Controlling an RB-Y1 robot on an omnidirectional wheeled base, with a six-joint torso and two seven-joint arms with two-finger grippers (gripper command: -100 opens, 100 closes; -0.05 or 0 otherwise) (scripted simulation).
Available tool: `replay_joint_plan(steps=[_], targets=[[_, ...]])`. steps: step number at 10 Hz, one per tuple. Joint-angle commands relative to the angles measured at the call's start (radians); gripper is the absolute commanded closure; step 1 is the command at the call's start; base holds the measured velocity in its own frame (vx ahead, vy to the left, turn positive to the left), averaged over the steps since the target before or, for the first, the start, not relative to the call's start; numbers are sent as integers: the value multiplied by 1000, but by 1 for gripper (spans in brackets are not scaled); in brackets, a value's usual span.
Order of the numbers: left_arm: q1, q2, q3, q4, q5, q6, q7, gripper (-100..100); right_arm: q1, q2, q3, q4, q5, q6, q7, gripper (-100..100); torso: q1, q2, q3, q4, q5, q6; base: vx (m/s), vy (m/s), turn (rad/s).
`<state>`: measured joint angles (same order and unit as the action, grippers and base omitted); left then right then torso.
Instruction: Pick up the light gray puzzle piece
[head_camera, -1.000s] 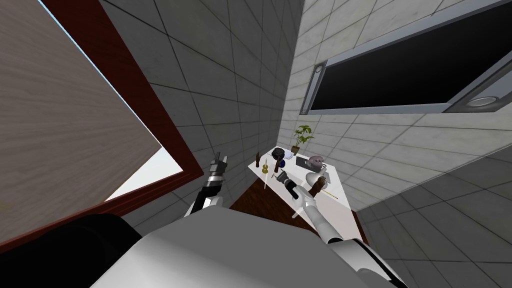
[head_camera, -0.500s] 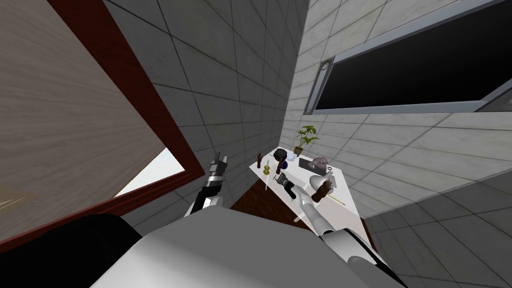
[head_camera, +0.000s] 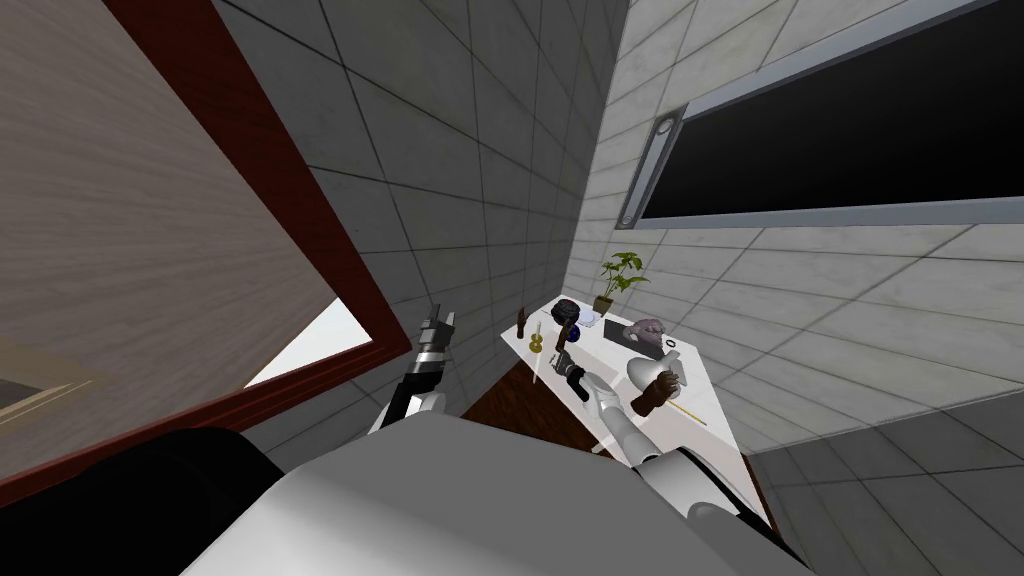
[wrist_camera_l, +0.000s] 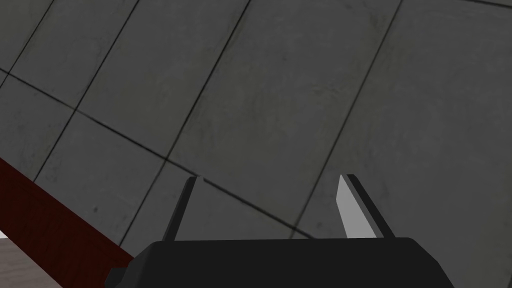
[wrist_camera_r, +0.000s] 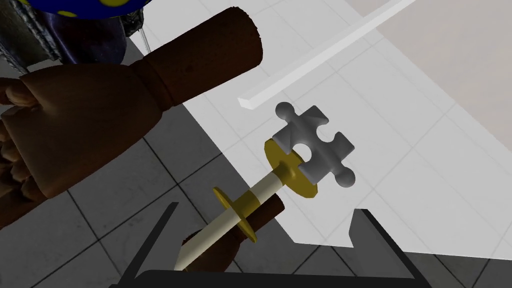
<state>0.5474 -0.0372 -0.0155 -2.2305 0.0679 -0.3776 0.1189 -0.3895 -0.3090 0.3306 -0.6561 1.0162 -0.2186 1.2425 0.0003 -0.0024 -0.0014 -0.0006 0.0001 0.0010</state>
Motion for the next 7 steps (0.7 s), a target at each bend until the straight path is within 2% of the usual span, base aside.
replay_joint_plan(steps=[1,4,5,6,7], targets=[[0,0,0,0,0,0,0,0,-14,13,9,39,17,11,30,-100,0,0,0,0,0,0,26,5,47],[0,0,0,0,0,0,0,0,-22,37,36,107,51,38,77,-100,1,0,0,0,0,0,35,3,71],[0,0,0,0,0,0,0,0,-22,37,36,107,51,38,77,-100,1,0,0,0,0,0,27,1,22],[0,0,0,0,0,0,0,0,-24,44,17,114,46,29,97,-100,0,1,0,0,0,0,9,0,0],[0,0,0,0,0,0,0,0,-24,43,19,114,47,31,95,0,0,2,1,0,0,0,0,0,0]])
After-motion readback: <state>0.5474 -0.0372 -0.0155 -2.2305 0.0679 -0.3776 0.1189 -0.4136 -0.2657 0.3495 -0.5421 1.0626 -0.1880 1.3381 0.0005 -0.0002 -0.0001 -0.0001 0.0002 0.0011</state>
